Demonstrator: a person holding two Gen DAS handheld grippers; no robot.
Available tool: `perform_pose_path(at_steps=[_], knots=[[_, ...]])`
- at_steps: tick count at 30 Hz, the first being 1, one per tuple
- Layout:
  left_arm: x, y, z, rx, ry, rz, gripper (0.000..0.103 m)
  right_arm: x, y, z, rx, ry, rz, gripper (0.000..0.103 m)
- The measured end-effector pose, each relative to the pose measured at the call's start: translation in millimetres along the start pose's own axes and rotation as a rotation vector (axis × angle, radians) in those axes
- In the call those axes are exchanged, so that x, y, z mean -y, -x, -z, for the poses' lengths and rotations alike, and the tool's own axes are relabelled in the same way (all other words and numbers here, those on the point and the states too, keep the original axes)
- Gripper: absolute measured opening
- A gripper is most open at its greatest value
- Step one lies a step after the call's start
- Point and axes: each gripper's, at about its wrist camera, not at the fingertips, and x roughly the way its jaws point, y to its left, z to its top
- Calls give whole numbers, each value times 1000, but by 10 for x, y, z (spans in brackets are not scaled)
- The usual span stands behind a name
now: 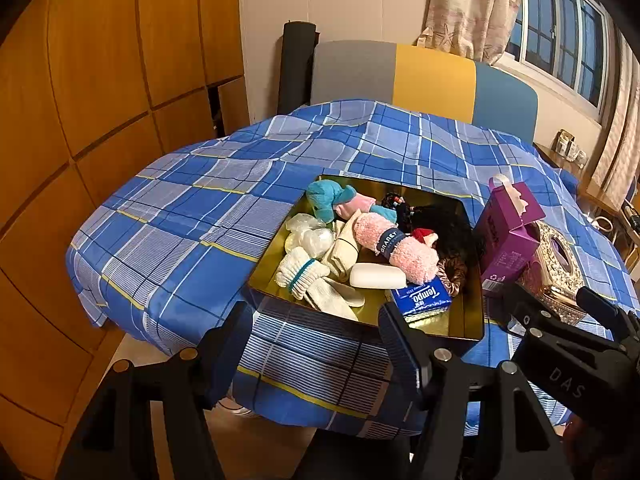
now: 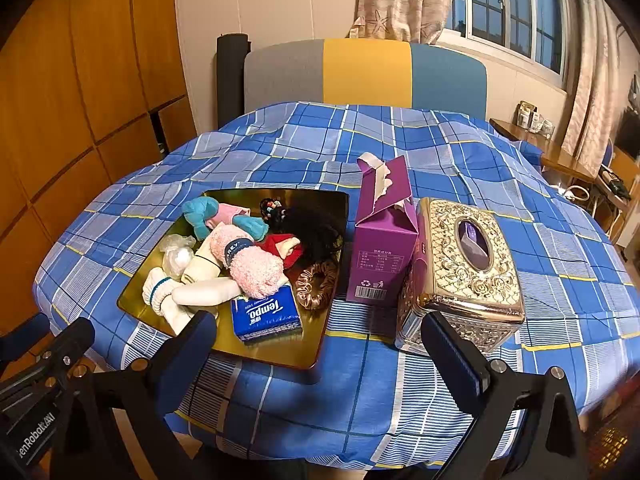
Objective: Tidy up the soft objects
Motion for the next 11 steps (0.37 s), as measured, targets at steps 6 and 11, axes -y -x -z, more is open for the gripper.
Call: perform_pose_path(at_steps=[6, 11], knots=[[4, -28, 13, -16, 3, 11, 66, 3, -13, -2, -1, -2, 0, 103], [28, -48, 28, -19, -2, 2, 63, 22, -27, 0, -6, -9, -2, 103]])
